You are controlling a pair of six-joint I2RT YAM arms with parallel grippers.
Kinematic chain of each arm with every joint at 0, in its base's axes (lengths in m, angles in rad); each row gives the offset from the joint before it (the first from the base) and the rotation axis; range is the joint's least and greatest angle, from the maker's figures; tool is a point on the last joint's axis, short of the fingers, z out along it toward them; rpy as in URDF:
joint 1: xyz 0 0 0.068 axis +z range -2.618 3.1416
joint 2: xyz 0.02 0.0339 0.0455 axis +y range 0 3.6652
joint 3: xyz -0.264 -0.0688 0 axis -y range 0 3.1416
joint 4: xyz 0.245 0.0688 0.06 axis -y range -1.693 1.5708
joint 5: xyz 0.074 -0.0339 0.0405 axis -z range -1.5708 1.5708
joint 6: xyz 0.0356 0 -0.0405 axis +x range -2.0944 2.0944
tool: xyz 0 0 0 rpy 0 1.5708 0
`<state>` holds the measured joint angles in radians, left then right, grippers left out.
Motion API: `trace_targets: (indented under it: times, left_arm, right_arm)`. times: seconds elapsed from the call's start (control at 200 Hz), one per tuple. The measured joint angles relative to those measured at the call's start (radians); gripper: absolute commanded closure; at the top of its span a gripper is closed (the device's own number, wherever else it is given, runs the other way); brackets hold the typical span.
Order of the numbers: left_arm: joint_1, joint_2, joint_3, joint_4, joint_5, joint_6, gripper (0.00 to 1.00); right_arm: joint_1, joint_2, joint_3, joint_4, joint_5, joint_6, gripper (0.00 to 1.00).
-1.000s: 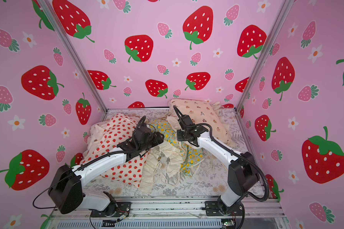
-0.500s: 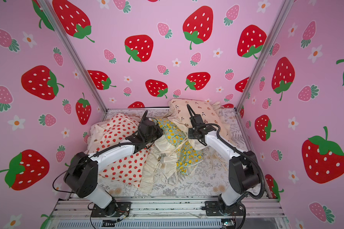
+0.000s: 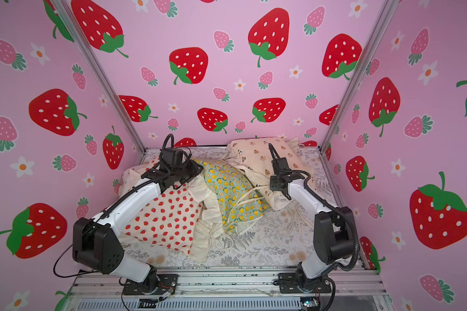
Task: Zip up pillowcases
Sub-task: Adjust the pillowcase at the center of the board.
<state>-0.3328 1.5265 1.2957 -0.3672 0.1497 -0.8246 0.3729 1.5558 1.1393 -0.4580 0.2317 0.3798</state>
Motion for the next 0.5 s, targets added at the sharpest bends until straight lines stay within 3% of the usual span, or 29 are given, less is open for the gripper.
trace_targets:
  times: [0.04, 0.2, 0.355, 0.5]
  left_arm:
    - [-0.011, -0.013, 0.000, -0.021, 0.001, 0.009, 0.07]
    - [-0.115, -0.204, -0.075, -0.087, -0.057, 0.017, 0.04]
    - [-0.325, -0.404, -0.183, -0.137, -0.156, -0.032, 0.05]
    - [-0.513, -0.418, -0.354, -0.105, -0.222, -0.142, 0.10]
  right_arm:
    - [0.005, -0.037, -0.020, -0.010, -0.018, -0.003, 0.42]
    - [0.052, -0.218, -0.073, -0.062, -0.066, -0.008, 0.34]
    - [0.155, -0.373, -0.114, -0.131, -0.110, 0.018, 0.34]
    - [0.293, -0.459, -0.187, -0.193, -0.142, 0.078, 0.36]
